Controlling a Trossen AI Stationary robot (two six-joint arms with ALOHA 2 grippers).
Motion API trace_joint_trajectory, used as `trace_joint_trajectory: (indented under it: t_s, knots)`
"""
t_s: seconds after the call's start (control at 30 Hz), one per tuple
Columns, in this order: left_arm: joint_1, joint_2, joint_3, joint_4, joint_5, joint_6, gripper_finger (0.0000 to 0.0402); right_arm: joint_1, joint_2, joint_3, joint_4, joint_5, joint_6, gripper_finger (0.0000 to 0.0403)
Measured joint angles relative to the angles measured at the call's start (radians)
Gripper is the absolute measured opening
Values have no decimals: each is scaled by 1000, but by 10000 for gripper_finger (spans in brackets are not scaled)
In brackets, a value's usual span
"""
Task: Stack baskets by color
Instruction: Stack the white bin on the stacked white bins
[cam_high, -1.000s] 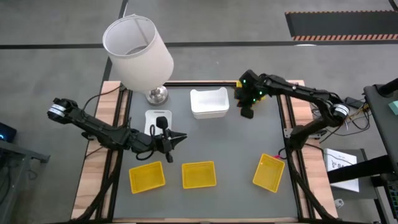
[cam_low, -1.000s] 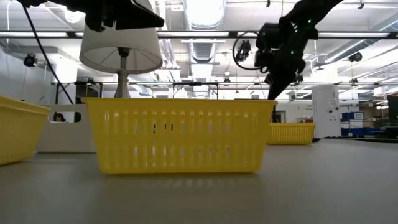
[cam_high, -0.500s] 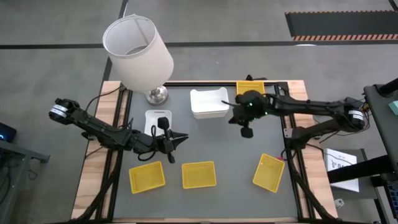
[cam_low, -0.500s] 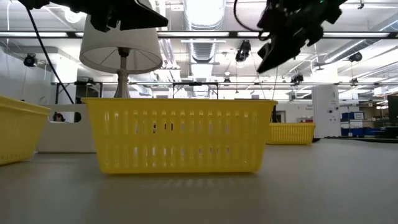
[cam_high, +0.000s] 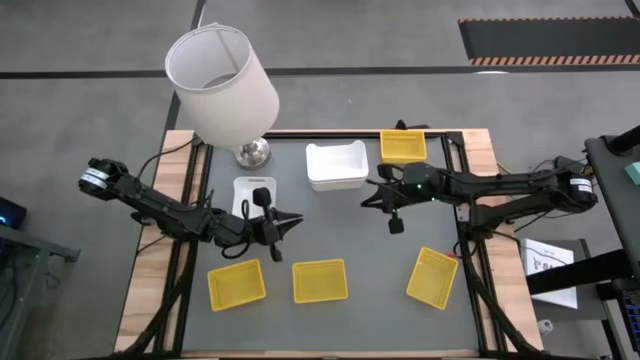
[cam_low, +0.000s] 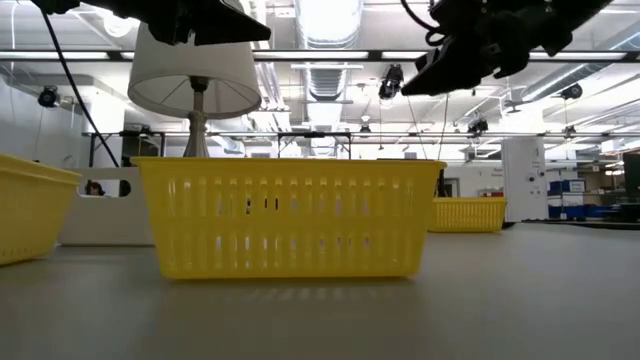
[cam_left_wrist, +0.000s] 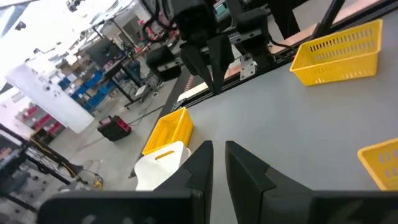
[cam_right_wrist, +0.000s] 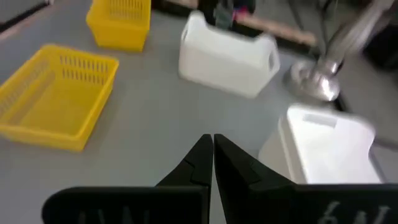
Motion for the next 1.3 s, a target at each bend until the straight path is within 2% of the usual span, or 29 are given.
trace_joint_trajectory:
  t_s: [0.2,0.6,0.93,1.3]
  knots:
    - [0,0,0,-3,-56,-98,26,0,-17,-51,104,-3,-70,9]
    - [0,0,0,-37,-111,-287,26,0,-24,-63,72,-4,-44,9]
    - [0,0,0,-42,-130,-321,26,0,-24,-64,22,-3,-32,9]
    - [-3,-16,0,-195,-129,-499,26,0,-24,-64,-8,-2,-31,9]
